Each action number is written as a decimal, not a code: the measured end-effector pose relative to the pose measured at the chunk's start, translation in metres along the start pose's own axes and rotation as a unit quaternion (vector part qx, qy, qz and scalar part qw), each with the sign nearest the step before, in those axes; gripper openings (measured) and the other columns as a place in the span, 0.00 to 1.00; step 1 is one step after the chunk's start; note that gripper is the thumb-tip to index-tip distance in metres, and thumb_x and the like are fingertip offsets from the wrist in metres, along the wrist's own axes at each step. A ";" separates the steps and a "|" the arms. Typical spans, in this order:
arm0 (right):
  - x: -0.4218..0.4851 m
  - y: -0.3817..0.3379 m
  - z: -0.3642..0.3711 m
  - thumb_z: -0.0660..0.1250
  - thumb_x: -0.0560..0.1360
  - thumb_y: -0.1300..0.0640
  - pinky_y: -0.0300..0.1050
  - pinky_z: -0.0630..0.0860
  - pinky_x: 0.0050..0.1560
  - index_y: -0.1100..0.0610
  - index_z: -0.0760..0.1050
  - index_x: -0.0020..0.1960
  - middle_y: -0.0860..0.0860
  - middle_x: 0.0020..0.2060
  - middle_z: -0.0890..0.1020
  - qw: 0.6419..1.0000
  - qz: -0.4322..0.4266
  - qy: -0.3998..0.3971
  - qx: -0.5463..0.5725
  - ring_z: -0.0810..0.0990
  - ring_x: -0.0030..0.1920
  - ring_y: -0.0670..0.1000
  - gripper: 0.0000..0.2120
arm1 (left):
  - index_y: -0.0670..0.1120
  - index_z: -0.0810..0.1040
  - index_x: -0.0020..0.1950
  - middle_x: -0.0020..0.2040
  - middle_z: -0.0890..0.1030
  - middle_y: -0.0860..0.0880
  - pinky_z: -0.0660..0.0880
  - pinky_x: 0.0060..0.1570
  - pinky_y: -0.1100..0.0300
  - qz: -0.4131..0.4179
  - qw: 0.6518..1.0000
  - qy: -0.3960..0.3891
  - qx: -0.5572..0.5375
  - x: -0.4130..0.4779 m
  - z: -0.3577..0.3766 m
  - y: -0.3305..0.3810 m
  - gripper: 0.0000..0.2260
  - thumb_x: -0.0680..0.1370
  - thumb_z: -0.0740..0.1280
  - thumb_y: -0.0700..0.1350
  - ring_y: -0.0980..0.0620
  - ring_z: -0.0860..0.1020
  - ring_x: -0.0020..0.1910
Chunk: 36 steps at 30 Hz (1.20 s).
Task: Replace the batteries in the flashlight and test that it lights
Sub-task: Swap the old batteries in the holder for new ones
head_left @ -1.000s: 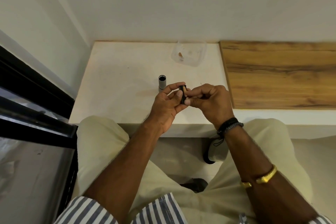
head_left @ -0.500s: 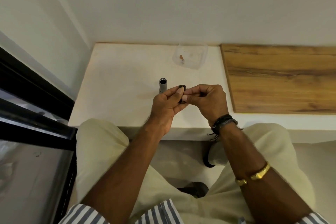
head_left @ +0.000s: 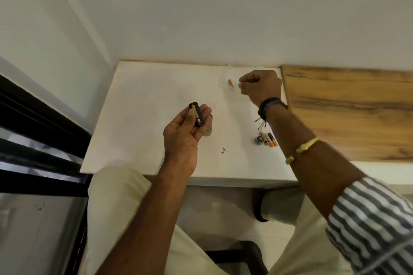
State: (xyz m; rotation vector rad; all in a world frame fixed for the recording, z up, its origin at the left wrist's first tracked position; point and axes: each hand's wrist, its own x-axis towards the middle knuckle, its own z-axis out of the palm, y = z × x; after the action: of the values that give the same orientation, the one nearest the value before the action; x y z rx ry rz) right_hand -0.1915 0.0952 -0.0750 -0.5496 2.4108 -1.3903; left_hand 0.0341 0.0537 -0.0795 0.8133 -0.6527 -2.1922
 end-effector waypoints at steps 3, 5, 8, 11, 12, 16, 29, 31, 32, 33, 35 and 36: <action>0.037 -0.001 0.020 0.73 0.71 0.65 0.50 0.84 0.52 0.55 0.87 0.43 0.53 0.41 0.88 0.994 -0.020 -0.012 -0.111 0.87 0.45 0.55 0.07 | 0.35 0.75 0.65 0.58 0.83 0.36 0.82 0.51 0.55 -0.024 0.999 0.011 -0.041 0.005 -0.002 -0.001 0.13 0.82 0.63 0.39 0.41 0.83 0.58; 0.058 0.001 0.032 0.71 0.72 0.65 0.47 0.83 0.52 0.55 0.87 0.44 0.53 0.44 0.88 0.984 -0.026 -0.024 -0.177 0.86 0.48 0.56 0.08 | 0.35 0.75 0.64 0.58 0.83 0.36 0.82 0.51 0.55 -0.039 0.997 0.012 -0.058 0.008 -0.005 -0.003 0.12 0.82 0.63 0.39 0.41 0.83 0.58; 0.082 0.006 0.046 0.74 0.72 0.59 0.49 0.83 0.54 0.56 0.86 0.48 0.56 0.48 0.87 0.965 -0.006 -0.058 -0.257 0.85 0.51 0.58 0.06 | 0.35 0.75 0.64 0.59 0.83 0.36 0.82 0.51 0.55 -0.050 0.996 0.013 -0.067 0.012 -0.007 -0.005 0.14 0.80 0.64 0.40 0.41 0.82 0.59; 0.092 0.013 0.058 0.77 0.70 0.48 0.53 0.82 0.57 0.58 0.82 0.56 0.57 0.54 0.84 0.943 0.027 -0.091 -0.319 0.83 0.55 0.61 0.19 | 0.35 0.75 0.64 0.59 0.82 0.35 0.82 0.51 0.55 -0.056 0.996 0.017 -0.072 0.017 -0.010 -0.006 0.15 0.79 0.65 0.40 0.41 0.82 0.59; 0.093 0.016 0.061 0.76 0.71 0.47 0.54 0.82 0.57 0.58 0.81 0.57 0.58 0.54 0.84 0.938 0.027 -0.088 -0.335 0.83 0.55 0.61 0.20 | 0.34 0.75 0.64 0.59 0.82 0.35 0.82 0.51 0.54 -0.060 0.995 0.016 -0.074 0.018 -0.011 -0.006 0.15 0.80 0.64 0.40 0.40 0.82 0.59; 0.095 0.017 0.063 0.73 0.71 0.50 0.53 0.81 0.52 0.59 0.79 0.57 0.58 0.54 0.83 0.932 0.028 -0.062 -0.355 0.83 0.54 0.63 0.18 | 0.36 0.72 0.68 0.60 0.81 0.34 0.81 0.53 0.53 -0.075 0.993 -0.006 -0.087 0.017 -0.012 -0.005 0.15 0.82 0.62 0.38 0.39 0.81 0.60; -0.016 -0.004 -0.006 0.71 0.72 0.62 0.53 0.86 0.45 0.53 0.83 0.54 0.54 0.35 0.87 0.998 0.013 -0.011 0.064 0.88 0.35 0.51 0.12 | 0.39 0.70 0.72 0.67 0.76 0.33 0.77 0.62 0.49 -0.139 0.979 -0.128 -0.071 0.001 -0.008 -0.009 0.15 0.84 0.59 0.38 0.38 0.76 0.67; -0.054 -0.003 -0.018 0.71 0.74 0.64 0.52 0.86 0.45 0.55 0.82 0.56 0.55 0.37 0.88 0.990 0.029 -0.038 0.136 0.88 0.38 0.53 0.12 | 0.39 0.70 0.72 0.68 0.76 0.34 0.77 0.62 0.48 -0.147 0.976 -0.143 -0.070 -0.002 -0.007 -0.013 0.16 0.84 0.59 0.38 0.38 0.75 0.68; -0.072 -0.003 -0.023 0.72 0.74 0.65 0.52 0.86 0.45 0.55 0.82 0.56 0.56 0.38 0.88 0.984 0.034 -0.053 0.166 0.89 0.40 0.55 0.12 | 0.40 0.70 0.72 0.68 0.76 0.34 0.77 0.63 0.48 -0.150 0.975 -0.147 -0.070 -0.004 -0.007 -0.015 0.16 0.84 0.59 0.37 0.38 0.75 0.68; -0.087 -0.002 -0.028 0.71 0.75 0.66 0.51 0.86 0.45 0.55 0.82 0.57 0.56 0.39 0.88 0.978 0.036 -0.066 0.193 0.88 0.41 0.56 0.13 | 0.39 0.70 0.71 0.68 0.76 0.35 0.76 0.63 0.48 -0.153 0.974 -0.150 -0.072 -0.005 -0.007 -0.017 0.16 0.84 0.60 0.37 0.38 0.75 0.68; -0.118 0.002 -0.039 0.71 0.76 0.67 0.51 0.86 0.45 0.56 0.82 0.58 0.58 0.41 0.87 0.966 0.039 -0.083 0.240 0.88 0.43 0.58 0.13 | 0.39 0.73 0.70 0.65 0.79 0.36 0.77 0.61 0.48 -0.160 0.973 -0.151 -0.073 -0.009 -0.007 -0.023 0.15 0.83 0.61 0.37 0.38 0.76 0.67; -0.132 0.004 -0.043 0.70 0.76 0.67 0.51 0.86 0.45 0.56 0.81 0.58 0.59 0.41 0.87 0.961 0.040 -0.089 0.260 0.88 0.43 0.59 0.13 | 0.40 0.74 0.69 0.63 0.80 0.36 0.78 0.61 0.49 -0.164 0.972 -0.152 -0.071 -0.011 -0.008 -0.025 0.14 0.83 0.61 0.37 0.38 0.77 0.67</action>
State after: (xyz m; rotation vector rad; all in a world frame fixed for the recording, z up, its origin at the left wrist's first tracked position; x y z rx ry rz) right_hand -0.0951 0.1911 -0.0483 -0.4111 1.8014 -1.7634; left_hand 0.0346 0.0760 -0.0969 0.5446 -0.5262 -2.6648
